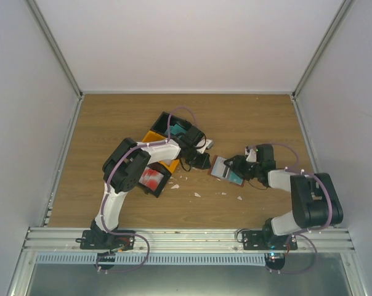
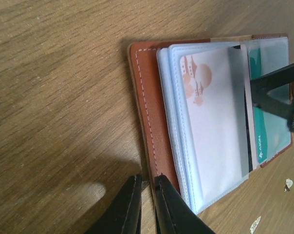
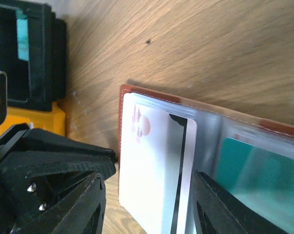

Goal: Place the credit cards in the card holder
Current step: Insert the credit card into the card holder.

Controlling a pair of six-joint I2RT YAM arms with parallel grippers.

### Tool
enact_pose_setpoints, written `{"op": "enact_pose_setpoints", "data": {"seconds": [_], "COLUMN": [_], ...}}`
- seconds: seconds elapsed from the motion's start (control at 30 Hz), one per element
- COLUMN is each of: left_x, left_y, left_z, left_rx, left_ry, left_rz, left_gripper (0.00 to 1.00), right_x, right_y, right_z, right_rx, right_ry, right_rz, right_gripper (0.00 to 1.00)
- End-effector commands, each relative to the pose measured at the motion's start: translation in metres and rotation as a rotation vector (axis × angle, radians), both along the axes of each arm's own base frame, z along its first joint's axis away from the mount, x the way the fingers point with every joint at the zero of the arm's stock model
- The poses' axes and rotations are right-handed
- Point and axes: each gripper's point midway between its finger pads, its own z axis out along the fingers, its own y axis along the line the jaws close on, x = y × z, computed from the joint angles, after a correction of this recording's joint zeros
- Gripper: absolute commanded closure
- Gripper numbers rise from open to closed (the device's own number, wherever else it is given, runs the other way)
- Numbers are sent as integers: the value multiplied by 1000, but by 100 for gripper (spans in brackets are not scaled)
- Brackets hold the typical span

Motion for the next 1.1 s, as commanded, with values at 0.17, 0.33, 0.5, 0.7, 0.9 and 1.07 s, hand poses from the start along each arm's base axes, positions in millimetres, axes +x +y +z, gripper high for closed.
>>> {"op": "enact_pose_setpoints", "data": {"seconds": [0.17,0.33,0.5,0.7,0.9,1.07], "left_x": [-25,-28,-28,-25,-18,-18], "left_y": [0,0,0,4,9,-8], "left_z": [-19,-22,-22,2,24,52], "left_rx": [-8,-9,-12,-39,-56,-189], "left_ry": [76,89,91,23,-34,-20], "left_rz": [-76,-79,-77,-44,19,30], "left_gripper": [87,87,88,84,77,75], "right_x": [-11,-9,-3,2,5,-3], "right_y": [-16,-4,9,8,-14,-14], "right_z": [-11,-16,-10,-2,14,12], "right_rx": [-218,-276,-262,-296,-427,-477], "right_ry": [57,78,48,25,-8,2], "right_rz": [-100,-82,-44,-33,-78,-22], "right_gripper": [50,61,79,76,65,70]}}
